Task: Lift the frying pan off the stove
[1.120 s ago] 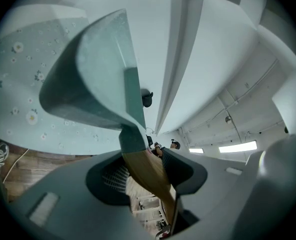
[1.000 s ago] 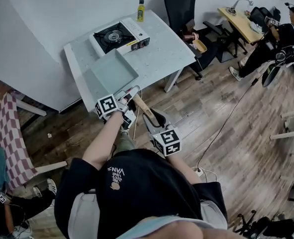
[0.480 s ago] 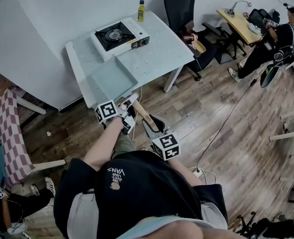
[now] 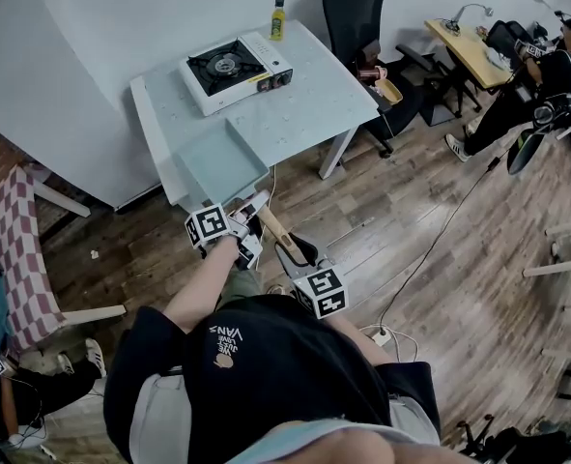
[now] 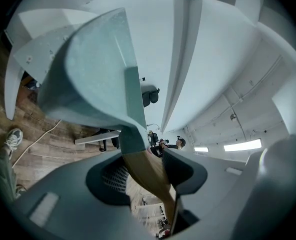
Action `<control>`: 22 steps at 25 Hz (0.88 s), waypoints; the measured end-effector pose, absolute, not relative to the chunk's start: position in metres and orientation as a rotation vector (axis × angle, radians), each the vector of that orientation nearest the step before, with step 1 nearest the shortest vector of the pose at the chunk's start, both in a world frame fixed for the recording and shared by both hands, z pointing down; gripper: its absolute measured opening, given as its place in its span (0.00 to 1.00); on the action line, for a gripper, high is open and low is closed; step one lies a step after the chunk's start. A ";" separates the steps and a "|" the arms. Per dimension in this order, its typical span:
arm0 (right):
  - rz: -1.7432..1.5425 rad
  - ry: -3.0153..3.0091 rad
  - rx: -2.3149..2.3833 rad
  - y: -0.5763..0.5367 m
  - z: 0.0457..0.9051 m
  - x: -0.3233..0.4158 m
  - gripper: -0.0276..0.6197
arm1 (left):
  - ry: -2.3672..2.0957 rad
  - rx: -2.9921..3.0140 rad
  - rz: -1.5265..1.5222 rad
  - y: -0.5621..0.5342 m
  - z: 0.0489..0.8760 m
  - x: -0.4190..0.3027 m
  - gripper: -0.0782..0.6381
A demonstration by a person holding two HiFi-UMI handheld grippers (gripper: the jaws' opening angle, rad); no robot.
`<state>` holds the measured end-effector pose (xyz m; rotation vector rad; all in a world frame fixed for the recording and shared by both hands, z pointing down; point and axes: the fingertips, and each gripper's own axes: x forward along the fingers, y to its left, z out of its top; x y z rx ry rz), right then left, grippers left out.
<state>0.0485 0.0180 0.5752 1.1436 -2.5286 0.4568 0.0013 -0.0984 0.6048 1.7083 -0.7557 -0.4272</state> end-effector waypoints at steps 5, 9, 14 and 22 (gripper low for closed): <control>0.469 -2.513 1.132 0.028 0.583 0.048 0.25 | -0.769 1.707 -0.423 -0.089 0.612 0.002 0.35; 0.466 -2.499 1.125 0.030 0.587 0.048 0.25 | -0.771 1.702 -0.415 -0.087 0.614 0.003 0.35; 0.460 -2.496 1.124 0.029 0.587 0.047 0.25 | -0.773 1.688 -0.422 -0.088 0.616 0.001 0.35; 0.449 -2.490 1.129 0.029 0.585 0.047 0.25 | -0.772 1.698 -0.419 -0.089 0.613 0.002 0.35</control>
